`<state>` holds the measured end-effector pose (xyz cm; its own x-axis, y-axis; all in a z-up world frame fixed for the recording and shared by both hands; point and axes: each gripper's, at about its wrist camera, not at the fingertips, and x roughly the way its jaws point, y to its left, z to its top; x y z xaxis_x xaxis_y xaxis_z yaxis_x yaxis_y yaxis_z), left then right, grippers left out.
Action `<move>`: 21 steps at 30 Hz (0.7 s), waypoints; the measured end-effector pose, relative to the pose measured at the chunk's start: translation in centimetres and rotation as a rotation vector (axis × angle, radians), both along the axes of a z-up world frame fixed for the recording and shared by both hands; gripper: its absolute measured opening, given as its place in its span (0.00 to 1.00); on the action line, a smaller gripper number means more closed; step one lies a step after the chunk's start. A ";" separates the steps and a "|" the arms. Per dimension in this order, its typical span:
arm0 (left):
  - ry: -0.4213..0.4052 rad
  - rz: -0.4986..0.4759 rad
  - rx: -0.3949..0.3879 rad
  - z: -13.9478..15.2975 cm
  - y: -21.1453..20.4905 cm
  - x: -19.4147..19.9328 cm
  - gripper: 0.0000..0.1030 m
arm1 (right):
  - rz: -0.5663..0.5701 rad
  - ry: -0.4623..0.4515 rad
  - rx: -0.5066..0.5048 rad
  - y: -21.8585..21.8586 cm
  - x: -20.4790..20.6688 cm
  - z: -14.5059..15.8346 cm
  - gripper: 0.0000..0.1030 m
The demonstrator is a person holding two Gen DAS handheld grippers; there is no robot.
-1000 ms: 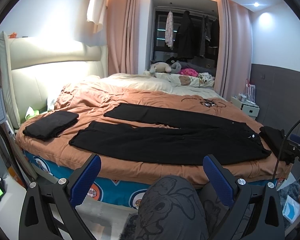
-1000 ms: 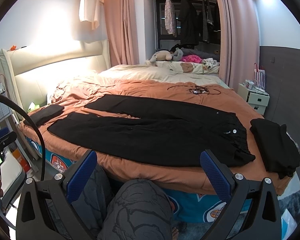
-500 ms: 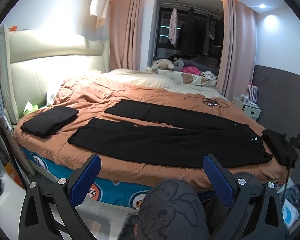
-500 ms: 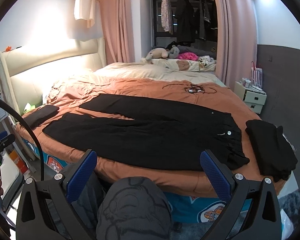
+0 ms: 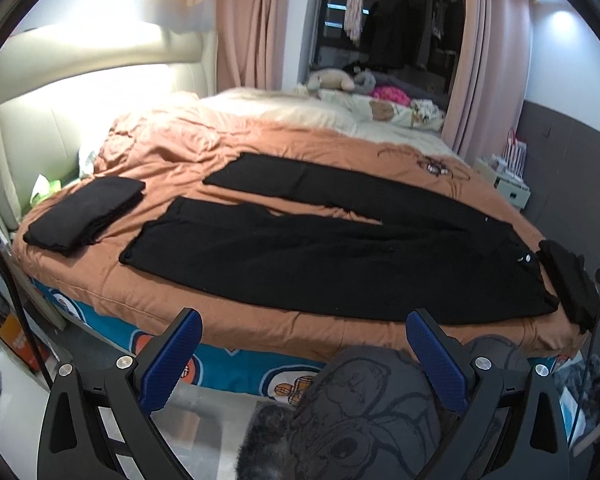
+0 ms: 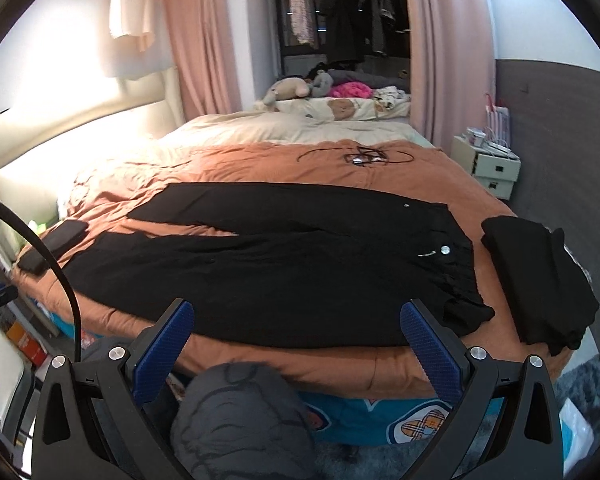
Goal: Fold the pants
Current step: 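Move both tools down toward the black pants lying flat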
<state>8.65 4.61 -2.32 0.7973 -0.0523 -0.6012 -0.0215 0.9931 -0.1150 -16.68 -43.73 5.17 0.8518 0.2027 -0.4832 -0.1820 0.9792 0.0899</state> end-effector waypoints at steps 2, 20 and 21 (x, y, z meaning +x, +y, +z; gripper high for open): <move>0.025 -0.012 -0.013 -0.3 0.2 1.1 1.00 | -0.002 -0.005 0.014 0.0 0.3 0.1 1.00; 0.151 0.081 -0.023 -3.4 4.5 10.1 1.00 | -0.016 0.035 0.074 -2.1 4.0 -1.9 1.00; 0.156 0.086 -0.024 -3.7 5.0 10.5 1.00 | -0.026 0.041 0.069 -2.2 4.4 -1.9 1.00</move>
<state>19.12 9.59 -5.98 0.6965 -0.0037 -0.7176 -0.1260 0.9838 -0.1273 -12.23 -45.89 3.28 0.8368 0.2149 -0.5036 -0.1517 0.9748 0.1638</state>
